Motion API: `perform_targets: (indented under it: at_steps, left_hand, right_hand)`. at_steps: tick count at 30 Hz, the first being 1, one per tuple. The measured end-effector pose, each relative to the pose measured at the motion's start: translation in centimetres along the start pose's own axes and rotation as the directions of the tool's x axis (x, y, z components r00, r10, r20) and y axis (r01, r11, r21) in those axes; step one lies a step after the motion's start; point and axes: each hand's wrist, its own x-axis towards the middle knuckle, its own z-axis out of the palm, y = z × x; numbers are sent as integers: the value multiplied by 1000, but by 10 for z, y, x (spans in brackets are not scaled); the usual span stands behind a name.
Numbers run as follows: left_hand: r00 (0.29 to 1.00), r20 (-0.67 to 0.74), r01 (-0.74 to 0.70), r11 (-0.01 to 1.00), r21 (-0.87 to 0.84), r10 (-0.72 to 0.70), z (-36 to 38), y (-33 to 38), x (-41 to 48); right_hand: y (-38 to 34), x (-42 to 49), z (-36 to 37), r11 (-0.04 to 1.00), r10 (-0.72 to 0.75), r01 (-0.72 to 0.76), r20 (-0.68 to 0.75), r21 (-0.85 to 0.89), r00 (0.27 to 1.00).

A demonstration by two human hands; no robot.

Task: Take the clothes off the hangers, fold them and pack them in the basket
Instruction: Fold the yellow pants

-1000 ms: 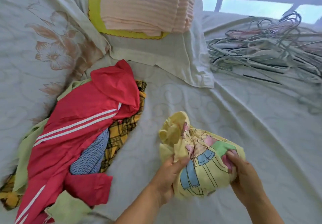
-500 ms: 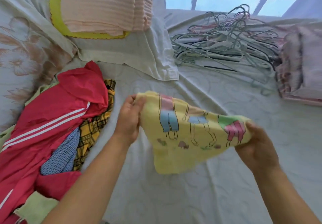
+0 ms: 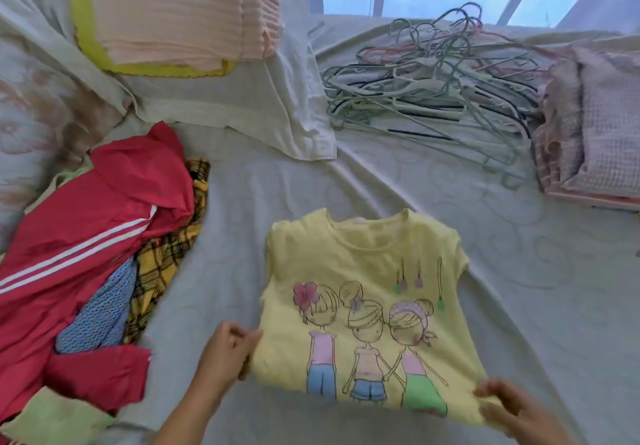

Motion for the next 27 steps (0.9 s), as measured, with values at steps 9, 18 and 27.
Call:
perform_targets:
  at_steps: [9,18,27]
  left_hand:
    - [973,-84,-167,910,379,214,30,33,85]
    - [895,176,-380,494,782,410,74,130,139]
    - [839,362,-502,834,229,405,4,149,111]
  right_hand:
    - [-67,80,8,994,-107,84,-479,-69,871]
    - [-149,179,-1,826,-219,-3,-326,-564,920]
    - [-157,127,-46,917,-343,250,-297,-309,891]
